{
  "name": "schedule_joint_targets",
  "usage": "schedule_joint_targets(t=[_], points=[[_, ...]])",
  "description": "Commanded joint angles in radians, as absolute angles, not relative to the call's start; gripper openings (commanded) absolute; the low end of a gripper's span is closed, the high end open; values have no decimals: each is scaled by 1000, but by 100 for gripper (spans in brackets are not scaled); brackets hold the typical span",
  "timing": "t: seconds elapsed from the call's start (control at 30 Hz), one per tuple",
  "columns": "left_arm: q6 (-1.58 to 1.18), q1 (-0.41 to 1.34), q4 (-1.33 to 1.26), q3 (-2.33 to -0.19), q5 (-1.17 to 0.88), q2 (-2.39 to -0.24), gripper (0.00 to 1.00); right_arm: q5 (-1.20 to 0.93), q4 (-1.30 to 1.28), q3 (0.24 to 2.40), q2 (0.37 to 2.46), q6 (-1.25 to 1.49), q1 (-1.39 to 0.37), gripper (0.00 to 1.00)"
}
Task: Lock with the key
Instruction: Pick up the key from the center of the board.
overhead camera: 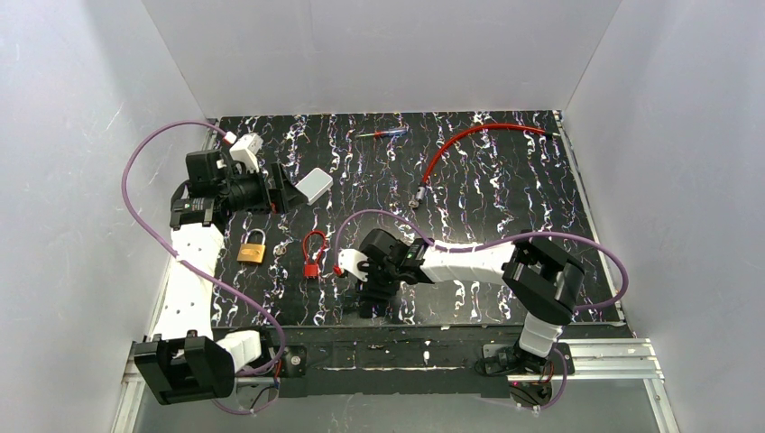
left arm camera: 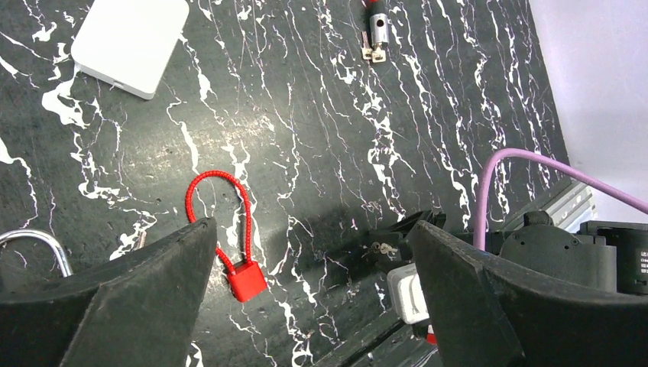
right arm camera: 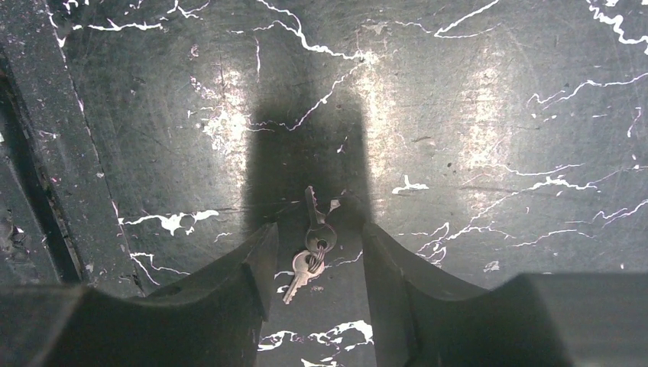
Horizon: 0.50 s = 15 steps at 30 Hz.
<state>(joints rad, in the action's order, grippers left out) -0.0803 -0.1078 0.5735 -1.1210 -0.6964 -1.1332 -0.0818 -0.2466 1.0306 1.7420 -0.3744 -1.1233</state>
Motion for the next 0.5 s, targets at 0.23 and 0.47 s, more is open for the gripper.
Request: schedule_joint_targets(t=[0.23,0.47], points=[[-109,-114,542,-1134,-730,-1112,98,-110,-338,1045,1758,-389,-1111,21],[-115,-127,523,-1119,-731,-1110,98,-97,-301,1129,1768,-402,-1109,1]])
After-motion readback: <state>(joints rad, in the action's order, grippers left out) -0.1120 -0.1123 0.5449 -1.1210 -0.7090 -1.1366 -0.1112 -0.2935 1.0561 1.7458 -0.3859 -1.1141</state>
